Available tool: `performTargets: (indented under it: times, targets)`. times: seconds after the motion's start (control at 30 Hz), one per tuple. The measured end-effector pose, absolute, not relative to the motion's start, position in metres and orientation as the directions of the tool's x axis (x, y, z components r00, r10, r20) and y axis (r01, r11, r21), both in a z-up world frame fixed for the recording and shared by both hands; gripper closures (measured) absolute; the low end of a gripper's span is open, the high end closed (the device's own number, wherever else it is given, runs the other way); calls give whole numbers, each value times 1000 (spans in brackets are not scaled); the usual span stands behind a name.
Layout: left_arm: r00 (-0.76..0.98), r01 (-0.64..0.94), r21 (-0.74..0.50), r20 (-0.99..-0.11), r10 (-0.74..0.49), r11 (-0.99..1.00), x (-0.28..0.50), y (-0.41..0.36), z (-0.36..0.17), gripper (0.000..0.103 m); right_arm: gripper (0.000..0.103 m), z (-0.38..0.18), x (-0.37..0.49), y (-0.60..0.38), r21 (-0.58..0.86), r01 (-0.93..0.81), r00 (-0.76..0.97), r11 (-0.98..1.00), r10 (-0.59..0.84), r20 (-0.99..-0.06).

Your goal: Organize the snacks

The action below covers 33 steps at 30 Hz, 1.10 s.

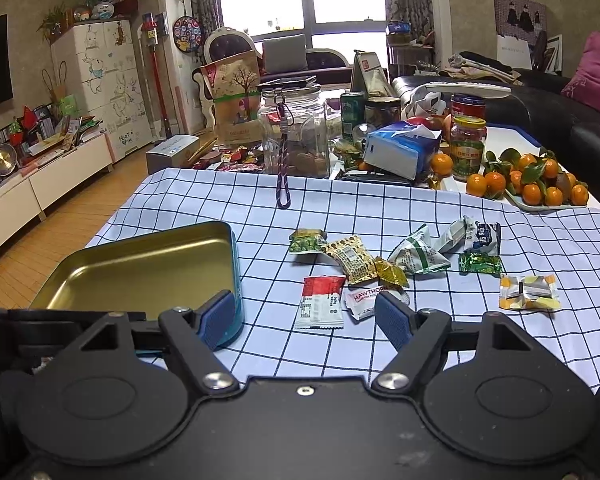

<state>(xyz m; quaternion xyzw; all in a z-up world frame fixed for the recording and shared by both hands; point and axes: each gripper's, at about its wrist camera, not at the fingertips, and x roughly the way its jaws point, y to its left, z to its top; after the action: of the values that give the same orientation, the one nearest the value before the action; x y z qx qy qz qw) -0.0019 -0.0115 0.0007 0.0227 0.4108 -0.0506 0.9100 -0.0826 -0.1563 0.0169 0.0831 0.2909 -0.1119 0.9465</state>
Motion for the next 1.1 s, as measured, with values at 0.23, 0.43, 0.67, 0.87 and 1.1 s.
performTargets:
  times: [0.23, 0.43, 0.67, 0.87, 1.1]
  targets:
    - [670, 175, -29, -729, -140, 984, -13, -31, 12, 40, 23, 21, -94, -166, 32, 326, 801, 945, -258, -540]
    - [678, 272, -44, -700, -224, 961, -26, -55, 25, 40, 23, 23, -106, -190, -20, 367, 762, 930, -313, -567]
    - [700, 353, -48, -649, -298, 934, -41, -77, 39, 40, 24, 27, -133, -230, -18, 495, 661, 869, -390, -641]
    - [657, 388, -102, -667, -352, 916, -42, -88, 40, 40, 28, 20, -145, -263, 111, 572, 597, 812, -320, -736]
    - [625, 390, -104, -700, -346, 915, -42, -94, 35, 40, 29, 5, -134, -279, 173, 572, 531, 802, -201, -824]
